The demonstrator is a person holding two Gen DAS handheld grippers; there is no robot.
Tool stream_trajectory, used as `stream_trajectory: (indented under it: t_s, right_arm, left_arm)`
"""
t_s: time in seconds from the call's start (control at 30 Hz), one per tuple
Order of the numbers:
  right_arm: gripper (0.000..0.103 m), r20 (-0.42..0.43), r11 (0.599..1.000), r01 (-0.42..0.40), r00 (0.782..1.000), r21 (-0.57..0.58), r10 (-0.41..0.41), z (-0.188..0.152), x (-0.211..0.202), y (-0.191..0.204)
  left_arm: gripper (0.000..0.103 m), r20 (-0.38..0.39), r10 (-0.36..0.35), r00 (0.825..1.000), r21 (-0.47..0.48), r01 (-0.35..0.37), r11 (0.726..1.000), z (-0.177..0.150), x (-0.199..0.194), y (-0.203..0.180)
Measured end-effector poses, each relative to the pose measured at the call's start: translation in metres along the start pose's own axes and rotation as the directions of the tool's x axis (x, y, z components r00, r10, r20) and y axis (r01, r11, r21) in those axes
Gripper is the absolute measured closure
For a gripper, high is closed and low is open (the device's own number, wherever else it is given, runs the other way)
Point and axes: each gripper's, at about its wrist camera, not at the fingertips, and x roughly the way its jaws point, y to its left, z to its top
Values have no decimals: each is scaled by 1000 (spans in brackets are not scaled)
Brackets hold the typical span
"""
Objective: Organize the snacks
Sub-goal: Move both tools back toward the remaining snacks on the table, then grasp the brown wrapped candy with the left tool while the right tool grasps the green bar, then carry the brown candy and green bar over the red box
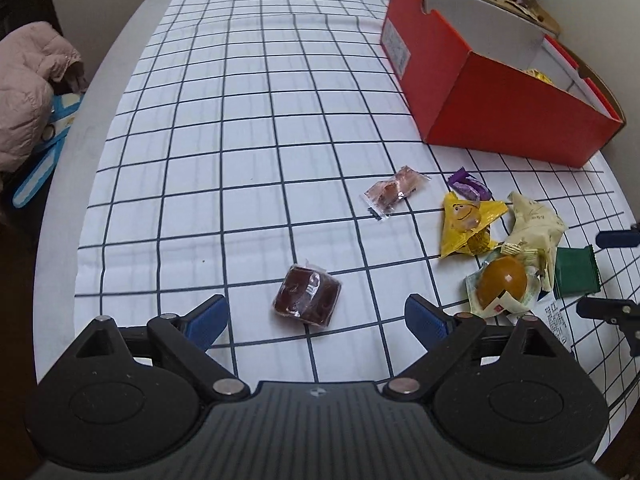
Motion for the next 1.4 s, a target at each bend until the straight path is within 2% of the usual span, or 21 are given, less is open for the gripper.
stream_trajectory:
  t_s: [0.23, 0.33, 0.47, 0.57, 0.63, 0.67, 0.77, 0.93, 1.03, 1.2, 1.4]
  right_arm:
    - [15, -63, 997, -5, 998, -79, 0, 2, 16, -6]
    - [18, -98, 992, -14, 995, -127, 1, 3, 23, -4]
    - [18, -112, 981, -46, 993, -191, 25, 3, 22, -1]
    - [22, -130, 969, -69, 991, -236, 39, 6, 21, 0]
    - [26, -134, 963, -80, 990, -256, 47, 7, 20, 1]
    - [28, -134, 963, -81, 990, -259, 47, 7, 19, 1]
    - [32, -126, 970, -64, 991, -233, 36, 9, 20, 1]
    - [44, -95, 986, -20, 996, -165, 4, 5, 16, 6]
    - [51, -71, 994, 12, 997, -109, -20, 1, 14, 10]
    - [58, -41, 997, 76, 996, -18, -77, -7, 11, 19]
    - [58, 7, 986, 120, 993, 115, -121, -17, 0, 18]
  left_arm:
    - [7, -16, -1, 1000, 87, 3, 996, 7, 10, -11]
    - [8, -31, 14, 999, 81, -12, 997, 10, 19, -8]
    - [8, -38, 1, 999, 68, 2, 998, 14, 23, -3]
    - [20, -41, -3, 999, 74, 6, 997, 15, 24, -4]
    - [36, -51, -3, 999, 71, 7, 997, 15, 27, -4]
    - [39, -57, -4, 998, 68, 8, 998, 15, 28, -3]
    - [42, -50, 1, 999, 63, 3, 998, 14, 28, -3]
    - [61, -44, 14, 999, 29, -13, 999, 15, 26, 3]
    - [68, -42, 40, 998, 10, -40, 999, 13, 24, 2]
    - [69, -36, 69, 997, -19, -70, 997, 8, 21, -1]
    - [69, -37, 59, 998, -80, -62, 995, -6, 13, 1]
